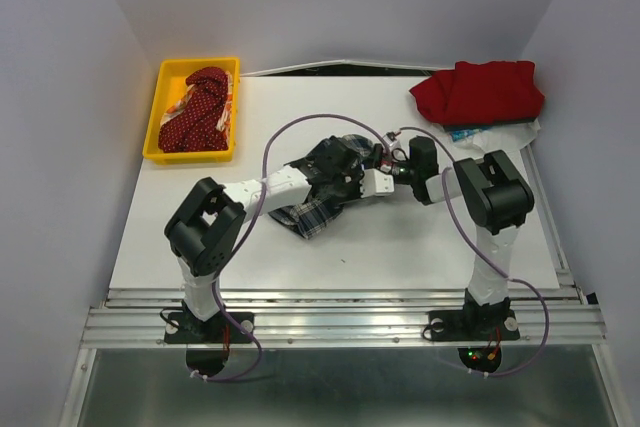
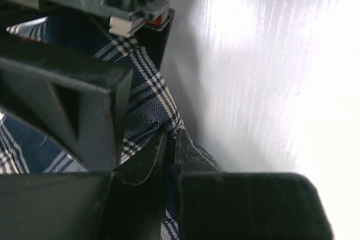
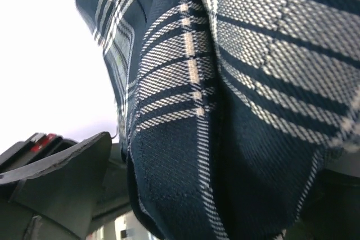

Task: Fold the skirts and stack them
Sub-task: Neatly place the folded skirt to the corner

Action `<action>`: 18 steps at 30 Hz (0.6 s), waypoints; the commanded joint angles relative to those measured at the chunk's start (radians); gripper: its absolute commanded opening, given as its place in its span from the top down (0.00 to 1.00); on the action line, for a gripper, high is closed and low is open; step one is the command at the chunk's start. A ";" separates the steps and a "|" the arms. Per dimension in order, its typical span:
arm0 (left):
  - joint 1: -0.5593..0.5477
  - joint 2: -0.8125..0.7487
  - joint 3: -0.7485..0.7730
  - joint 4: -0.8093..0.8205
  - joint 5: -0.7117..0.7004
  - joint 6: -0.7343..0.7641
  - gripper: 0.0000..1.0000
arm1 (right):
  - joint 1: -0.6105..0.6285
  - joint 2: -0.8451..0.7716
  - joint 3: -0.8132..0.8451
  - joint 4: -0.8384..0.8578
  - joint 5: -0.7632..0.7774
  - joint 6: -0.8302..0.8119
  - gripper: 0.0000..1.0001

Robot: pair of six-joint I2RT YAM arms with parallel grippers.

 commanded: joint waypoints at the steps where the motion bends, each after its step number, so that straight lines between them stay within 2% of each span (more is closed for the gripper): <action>1: -0.018 0.004 0.054 0.016 0.091 0.036 1.00 | 0.055 0.081 -0.011 0.003 0.095 -0.036 0.14; 3: -0.020 0.007 0.057 0.008 0.097 0.040 1.00 | 0.055 0.090 -0.006 0.006 0.098 -0.037 0.26; 4: -0.021 0.009 0.060 0.003 0.097 0.040 1.00 | 0.055 0.093 0.003 0.004 0.095 -0.042 0.37; 6: -0.024 0.009 0.062 -0.001 0.095 0.040 1.00 | 0.055 0.093 0.026 -0.005 0.092 -0.050 0.48; 9: -0.034 -0.014 0.060 -0.009 0.082 0.011 0.98 | 0.055 0.053 0.057 -0.029 0.100 -0.083 0.79; 10: -0.038 -0.026 0.060 -0.009 0.075 -0.009 0.91 | 0.055 0.033 0.064 -0.046 0.113 -0.103 0.95; 11: -0.040 -0.041 0.060 -0.017 0.074 -0.031 0.85 | 0.055 0.010 0.086 -0.074 0.132 -0.158 0.99; 12: -0.040 -0.086 0.059 -0.017 0.072 -0.060 0.71 | 0.055 -0.016 0.099 -0.133 0.146 -0.195 0.99; 14: -0.032 -0.146 0.051 -0.008 0.068 -0.152 0.61 | 0.055 -0.095 0.150 -0.213 0.210 -0.273 0.99; 15: -0.012 -0.208 0.048 -0.011 0.075 -0.183 0.38 | 0.055 -0.121 0.164 -0.280 0.234 -0.351 0.99; 16: 0.001 -0.241 0.047 -0.014 0.083 -0.212 0.29 | 0.055 -0.146 0.179 -0.314 0.291 -0.394 0.99; 18: 0.050 -0.326 0.053 -0.035 0.107 -0.298 0.21 | 0.032 -0.200 0.239 -0.429 0.354 -0.525 0.99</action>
